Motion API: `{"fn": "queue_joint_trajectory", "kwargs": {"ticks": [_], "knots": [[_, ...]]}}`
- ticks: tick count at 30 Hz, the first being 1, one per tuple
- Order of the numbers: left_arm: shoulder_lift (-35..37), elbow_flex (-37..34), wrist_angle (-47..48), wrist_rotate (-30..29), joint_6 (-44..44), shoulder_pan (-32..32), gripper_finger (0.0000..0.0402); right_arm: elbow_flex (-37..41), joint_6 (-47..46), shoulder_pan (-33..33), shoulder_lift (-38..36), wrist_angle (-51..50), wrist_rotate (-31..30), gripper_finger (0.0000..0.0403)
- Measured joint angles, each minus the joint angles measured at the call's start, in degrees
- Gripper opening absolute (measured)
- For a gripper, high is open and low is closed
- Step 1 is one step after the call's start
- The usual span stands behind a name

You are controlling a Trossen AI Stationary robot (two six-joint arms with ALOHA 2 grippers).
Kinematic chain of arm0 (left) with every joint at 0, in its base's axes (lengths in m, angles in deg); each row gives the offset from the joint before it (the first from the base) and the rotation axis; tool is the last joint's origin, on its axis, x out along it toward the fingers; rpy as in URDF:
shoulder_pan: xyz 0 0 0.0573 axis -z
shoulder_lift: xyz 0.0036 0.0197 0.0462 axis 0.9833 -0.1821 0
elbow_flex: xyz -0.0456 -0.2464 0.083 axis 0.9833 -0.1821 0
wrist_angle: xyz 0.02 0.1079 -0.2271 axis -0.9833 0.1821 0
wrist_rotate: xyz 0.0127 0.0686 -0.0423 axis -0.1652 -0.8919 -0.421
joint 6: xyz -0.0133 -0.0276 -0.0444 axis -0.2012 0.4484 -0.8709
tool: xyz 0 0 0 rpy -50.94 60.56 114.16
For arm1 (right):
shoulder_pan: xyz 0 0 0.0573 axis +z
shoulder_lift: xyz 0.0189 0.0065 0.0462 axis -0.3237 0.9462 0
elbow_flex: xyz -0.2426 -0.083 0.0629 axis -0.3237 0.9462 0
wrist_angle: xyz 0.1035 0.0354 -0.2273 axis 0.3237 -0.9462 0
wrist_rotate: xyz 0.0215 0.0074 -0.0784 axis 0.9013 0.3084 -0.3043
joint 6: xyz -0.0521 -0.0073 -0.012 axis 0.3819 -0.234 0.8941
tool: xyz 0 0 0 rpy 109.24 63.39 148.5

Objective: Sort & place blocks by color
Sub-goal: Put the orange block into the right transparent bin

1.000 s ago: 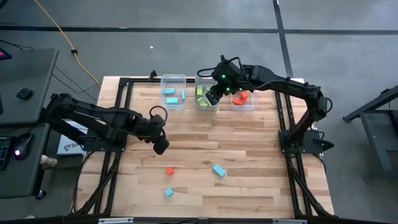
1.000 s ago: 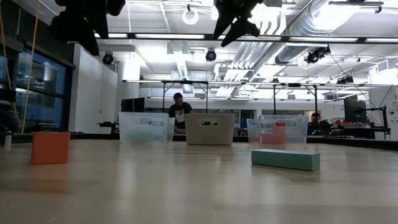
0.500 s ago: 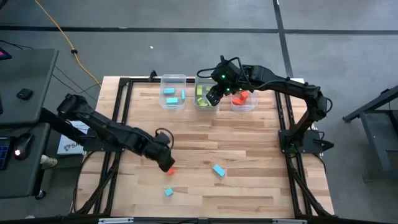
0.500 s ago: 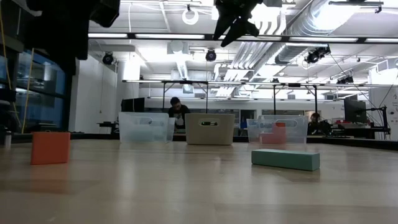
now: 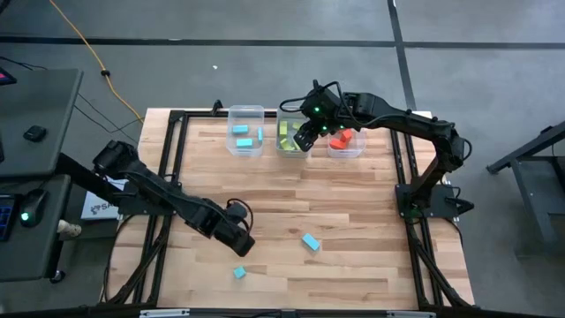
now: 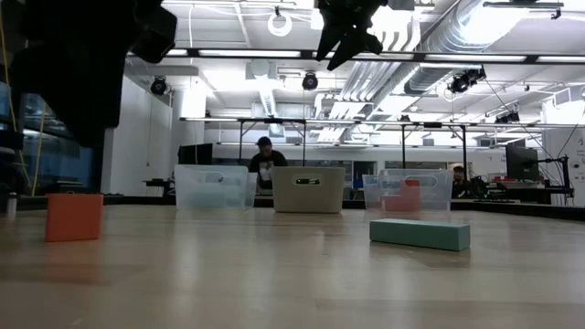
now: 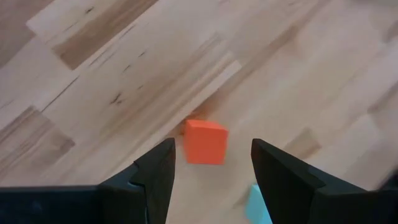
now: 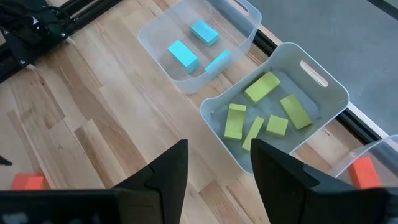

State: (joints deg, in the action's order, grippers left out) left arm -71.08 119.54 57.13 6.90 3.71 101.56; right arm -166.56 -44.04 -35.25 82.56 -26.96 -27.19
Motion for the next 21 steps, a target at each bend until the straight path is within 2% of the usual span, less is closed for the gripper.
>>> {"fn": "queue_joint_trajectory", "kwargs": {"ticks": [21], "knots": [[-7.09,-0.09,-3.99,-0.15,-3.20,2.11,0.0190,-0.01,1.31,0.00,0.04,-0.15,0.07,0.0165]]}}
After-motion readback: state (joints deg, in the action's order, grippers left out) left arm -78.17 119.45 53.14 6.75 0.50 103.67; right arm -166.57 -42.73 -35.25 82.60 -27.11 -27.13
